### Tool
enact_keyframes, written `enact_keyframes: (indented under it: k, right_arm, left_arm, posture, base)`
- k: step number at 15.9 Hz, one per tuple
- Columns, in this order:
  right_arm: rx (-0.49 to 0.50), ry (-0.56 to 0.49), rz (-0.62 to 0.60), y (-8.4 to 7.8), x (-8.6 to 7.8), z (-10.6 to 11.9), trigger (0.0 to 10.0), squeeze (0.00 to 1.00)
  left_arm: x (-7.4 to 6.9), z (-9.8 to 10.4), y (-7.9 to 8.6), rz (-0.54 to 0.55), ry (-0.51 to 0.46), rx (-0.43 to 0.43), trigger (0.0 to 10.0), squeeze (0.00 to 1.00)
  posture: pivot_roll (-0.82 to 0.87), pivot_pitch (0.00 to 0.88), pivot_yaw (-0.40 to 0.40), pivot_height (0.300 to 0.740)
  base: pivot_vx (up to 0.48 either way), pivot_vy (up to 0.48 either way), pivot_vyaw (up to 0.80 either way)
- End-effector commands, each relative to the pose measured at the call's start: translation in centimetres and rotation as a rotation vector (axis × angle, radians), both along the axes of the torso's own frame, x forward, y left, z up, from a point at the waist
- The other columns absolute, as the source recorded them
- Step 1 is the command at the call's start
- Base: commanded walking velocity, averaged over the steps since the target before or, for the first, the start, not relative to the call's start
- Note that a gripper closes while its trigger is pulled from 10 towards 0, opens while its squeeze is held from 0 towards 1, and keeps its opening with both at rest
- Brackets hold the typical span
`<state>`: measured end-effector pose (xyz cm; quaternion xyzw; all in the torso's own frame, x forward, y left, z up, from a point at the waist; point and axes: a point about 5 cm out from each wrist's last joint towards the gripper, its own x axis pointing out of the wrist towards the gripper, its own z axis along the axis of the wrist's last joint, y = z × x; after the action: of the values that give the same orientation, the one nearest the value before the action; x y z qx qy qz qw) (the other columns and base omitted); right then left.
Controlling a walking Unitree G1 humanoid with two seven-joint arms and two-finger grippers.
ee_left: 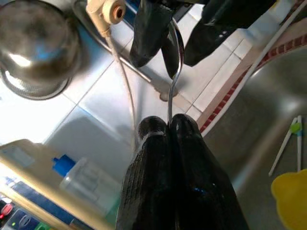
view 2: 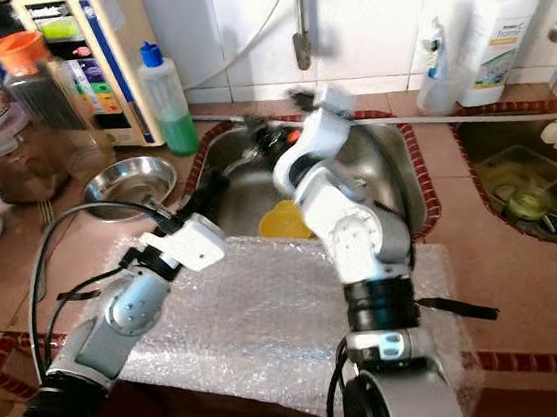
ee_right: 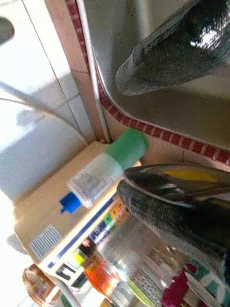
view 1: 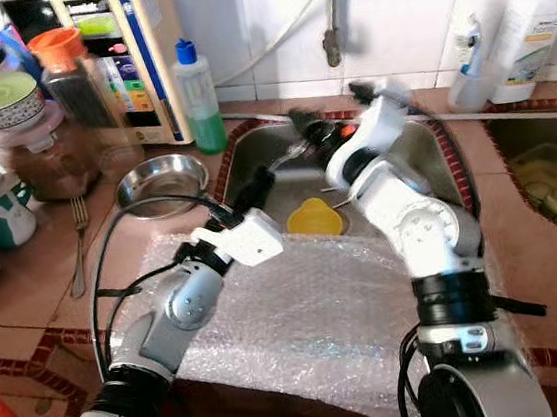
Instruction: Kitchen organization
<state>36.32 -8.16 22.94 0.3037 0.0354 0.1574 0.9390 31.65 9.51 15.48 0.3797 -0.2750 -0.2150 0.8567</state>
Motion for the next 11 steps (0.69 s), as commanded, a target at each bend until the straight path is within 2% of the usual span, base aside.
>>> enact_keyframes:
  k: [1, 3, 4, 6, 7, 8, 9, 10, 11]
  right_arm:
    - [-0.001, 0.037, -0.071, -1.4, 0.5, -0.3, 0.0, 0.0]
    - [-0.021, 0.055, -0.071, -1.5, 0.6, -0.6, 0.0, 0.0]
    - [-0.052, 0.082, -0.071, -1.6, 0.6, -1.1, 0.0, 0.0]
    - [-0.058, 0.111, -0.063, -1.5, 0.7, -1.4, 0.0, 0.0]
    - [-0.054, 0.113, -0.063, -1.5, 0.7, -1.4, 0.0, 0.0]
    - [-0.037, 0.123, -0.061, -1.4, 0.8, -1.4, 0.0, 0.0]
    - [-0.037, 0.123, -0.061, -1.4, 0.8, -1.4, 0.0, 0.0]
    - [-0.03, 0.129, -0.059, -1.3, 0.8, -1.4, 0.0, 0.0]
    - [-0.024, 0.132, -0.057, -1.3, 0.8, -1.4, 0.0, 0.0]
  left_arm:
    - [-0.1, 0.9, -0.1, -0.017, -0.059, -0.012, 0.0, 0.0]
    - [-0.1, 0.9, 0.0, -0.012, -0.061, -0.009, 0.0, 0.0]
    - [0.0, 0.9, 0.1, -0.003, -0.066, -0.002, 1.9, 0.0]
    - [0.1, 0.9, 0.4, 0.018, -0.075, 0.012, 3.6, 0.0]
    - [0.2, 0.9, 0.4, 0.02, -0.074, 0.011, 3.8, 0.0]
    - [0.2, 0.9, 0.4, 0.024, -0.074, 0.013, 4.7, 0.0]
    - [0.2, 0.9, 0.4, 0.024, -0.074, 0.013, 4.7, 0.0]
    - [0.2, 0.9, 0.5, 0.031, -0.077, 0.018, 7.6, 0.0]
    - [0.3, 0.8, 0.6, 0.044, -0.083, 0.022, 7.2, 0.0]
  posture:
    - [0.03, 0.029, 0.077, 0.74]
    - [0.03, 0.029, 0.076, 0.74]
    - [0.03, 0.03, 0.075, 0.74]
    - [0.03, 0.029, 0.074, 0.74]
    - [0.03, 0.028, 0.073, 0.74]
    - [0.03, 0.026, 0.072, 0.74]
    - [0.03, 0.026, 0.072, 0.74]
    - [0.03, 0.026, 0.07, 0.74]
    - [0.03, 0.026, 0.07, 0.74]
  base:
    - [0.0, 0.0, 0.0]
    - [0.0, 0.0, 0.0]
    - [0.0, 0.0, 0.0]
    - [0.0, 0.0, 0.0]
    - [0.0, 0.0, 0.0]
    - [0.0, 0.0, 0.0]
    - [0.0, 0.0, 0.0]
    - [0.0, 0.0, 0.0]
    - [0.0, 0.0, 0.0]
